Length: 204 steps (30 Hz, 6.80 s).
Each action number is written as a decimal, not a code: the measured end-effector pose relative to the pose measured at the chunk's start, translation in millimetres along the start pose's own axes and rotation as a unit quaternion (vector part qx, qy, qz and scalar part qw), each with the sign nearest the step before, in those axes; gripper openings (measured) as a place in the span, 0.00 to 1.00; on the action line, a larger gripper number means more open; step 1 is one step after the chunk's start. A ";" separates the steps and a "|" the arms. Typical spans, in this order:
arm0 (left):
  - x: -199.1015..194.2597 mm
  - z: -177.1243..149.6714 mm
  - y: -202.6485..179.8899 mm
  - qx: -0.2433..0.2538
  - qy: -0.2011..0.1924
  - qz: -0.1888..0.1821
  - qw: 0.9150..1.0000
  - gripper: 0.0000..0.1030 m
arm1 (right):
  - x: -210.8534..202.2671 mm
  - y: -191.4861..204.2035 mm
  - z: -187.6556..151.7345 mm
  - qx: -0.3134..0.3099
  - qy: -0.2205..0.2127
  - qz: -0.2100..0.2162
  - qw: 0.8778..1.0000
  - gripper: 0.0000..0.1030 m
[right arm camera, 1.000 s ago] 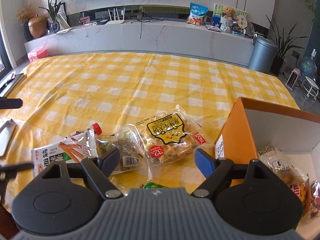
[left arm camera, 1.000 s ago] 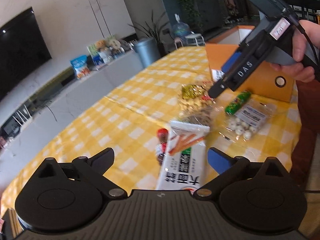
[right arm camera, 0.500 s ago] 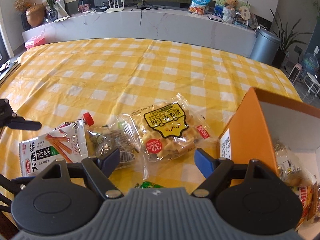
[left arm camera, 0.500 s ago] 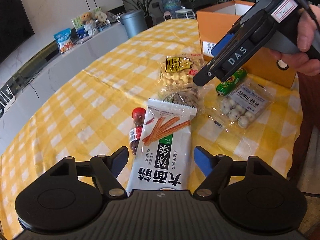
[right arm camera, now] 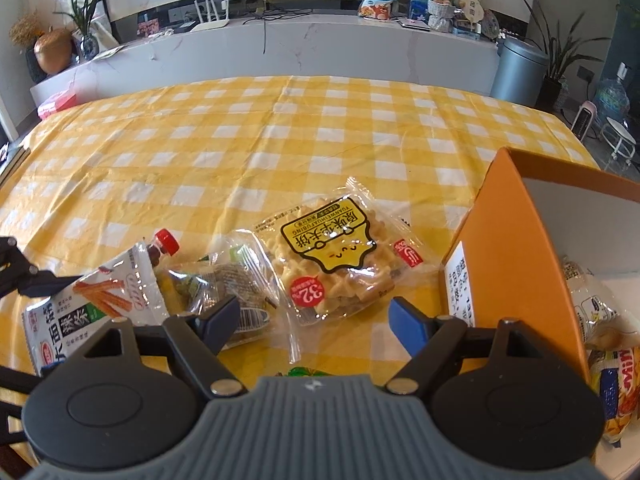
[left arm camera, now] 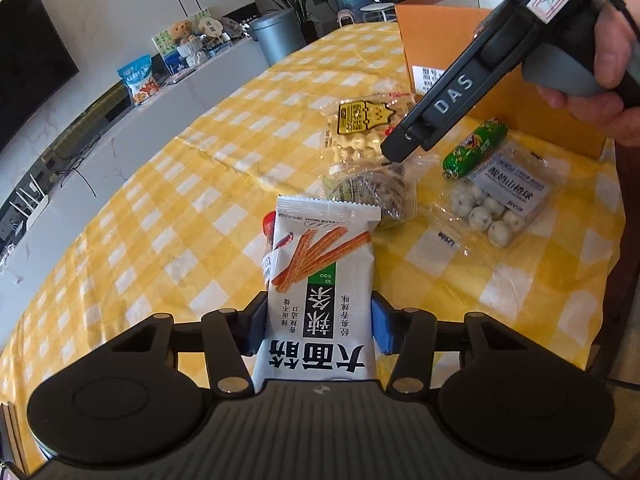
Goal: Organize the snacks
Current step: 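Close the left tool on the white stick-snack bag while the right moves toward the waffle pack, then close the right tool on the yellow waffle pack while the left holds the stick-snack bag, then carry the stick-snack bag and waffle pack with both tools over the orange box, then open both tools to drop the two packs into the box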
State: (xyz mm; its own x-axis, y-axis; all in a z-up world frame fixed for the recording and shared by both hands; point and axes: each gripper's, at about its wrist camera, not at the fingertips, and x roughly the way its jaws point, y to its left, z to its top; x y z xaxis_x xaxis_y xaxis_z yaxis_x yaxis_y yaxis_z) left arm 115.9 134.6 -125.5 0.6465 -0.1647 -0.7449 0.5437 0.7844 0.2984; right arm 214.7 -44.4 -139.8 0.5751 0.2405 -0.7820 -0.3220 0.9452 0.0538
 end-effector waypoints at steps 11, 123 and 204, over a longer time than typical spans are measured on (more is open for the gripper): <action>-13.4 18.4 22.1 -0.059 -0.018 0.011 0.998 0.56 | 19.3 1.9 12.3 0.065 0.011 -0.041 0.997 0.79; -73.1 76.8 -33.5 -0.359 -0.036 0.007 0.933 0.57 | -126.3 -38.9 -16.8 0.029 -0.104 0.088 0.990 0.65; 146.5 278.3 -125.9 -0.303 0.123 -0.233 0.916 0.81 | -47.8 -267.3 -13.5 -0.080 0.115 -0.075 0.987 0.70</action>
State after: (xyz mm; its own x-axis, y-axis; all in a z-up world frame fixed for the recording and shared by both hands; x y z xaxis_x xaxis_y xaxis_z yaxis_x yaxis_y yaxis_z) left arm 291.1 -154.7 -106.1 0.2398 -0.4842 -0.8414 0.2849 0.8637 -0.4158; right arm 263.1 -311.5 -125.2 0.4452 0.0258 -0.8951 -0.3708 0.9152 -0.1580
